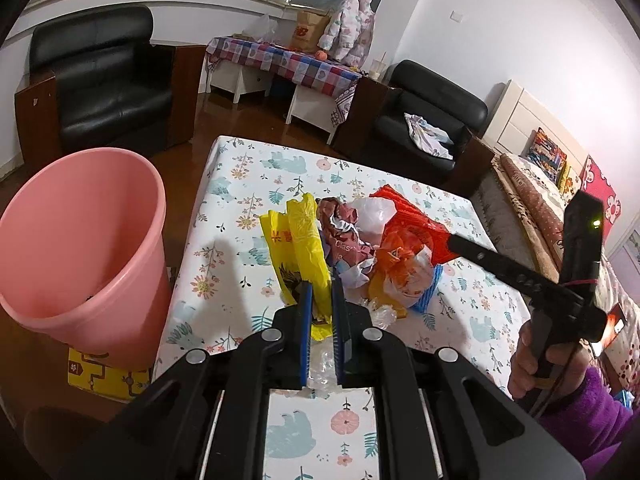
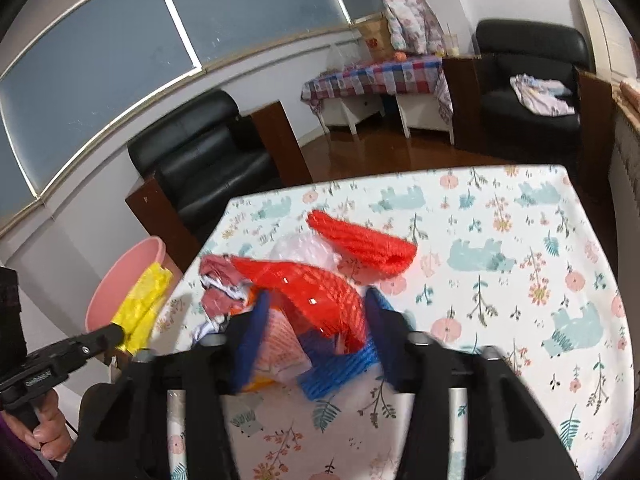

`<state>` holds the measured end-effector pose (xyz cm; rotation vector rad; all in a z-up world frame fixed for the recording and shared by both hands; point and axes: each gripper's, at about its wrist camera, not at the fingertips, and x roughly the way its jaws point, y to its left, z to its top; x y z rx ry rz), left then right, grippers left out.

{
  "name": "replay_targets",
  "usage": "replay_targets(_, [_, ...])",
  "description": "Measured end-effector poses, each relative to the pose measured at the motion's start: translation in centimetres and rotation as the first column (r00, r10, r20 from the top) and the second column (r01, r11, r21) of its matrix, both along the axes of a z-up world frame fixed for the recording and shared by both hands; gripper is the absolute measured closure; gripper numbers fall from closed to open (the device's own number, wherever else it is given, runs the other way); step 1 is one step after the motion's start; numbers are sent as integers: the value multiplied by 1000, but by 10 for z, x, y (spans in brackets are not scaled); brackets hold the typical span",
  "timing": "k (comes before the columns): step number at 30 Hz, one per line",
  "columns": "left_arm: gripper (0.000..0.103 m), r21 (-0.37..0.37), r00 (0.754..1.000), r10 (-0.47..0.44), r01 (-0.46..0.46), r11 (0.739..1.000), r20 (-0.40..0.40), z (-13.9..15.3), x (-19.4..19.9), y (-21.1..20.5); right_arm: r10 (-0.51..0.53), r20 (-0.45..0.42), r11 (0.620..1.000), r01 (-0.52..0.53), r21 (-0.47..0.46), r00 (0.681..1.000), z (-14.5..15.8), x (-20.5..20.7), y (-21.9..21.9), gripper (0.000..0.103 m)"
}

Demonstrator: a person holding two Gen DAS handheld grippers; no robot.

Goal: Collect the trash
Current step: 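Grasp the red mesh bag with the right gripper, then carry the yellow bag and red mesh bag to the bucket and release both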

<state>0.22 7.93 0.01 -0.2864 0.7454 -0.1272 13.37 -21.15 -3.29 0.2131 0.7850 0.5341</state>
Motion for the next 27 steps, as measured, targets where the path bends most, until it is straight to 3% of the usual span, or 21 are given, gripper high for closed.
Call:
replay_targets(8, [94, -14, 1000, 5, -5, 1000, 26, 6, -4, 2, -34, 17, 999, 33, 31, 999, 6, -8, -14, 93])
replay_targets(15, [94, -31, 998, 20, -18, 999, 64, 14, -11, 9, -46, 67, 996, 41, 82, 997, 34, -18, -20, 93])
replay_targets(27, [94, -46, 987, 114, -109, 993, 113, 21, -28, 43, 109, 68, 971, -121, 204, 992, 70, -17, 41, 93])
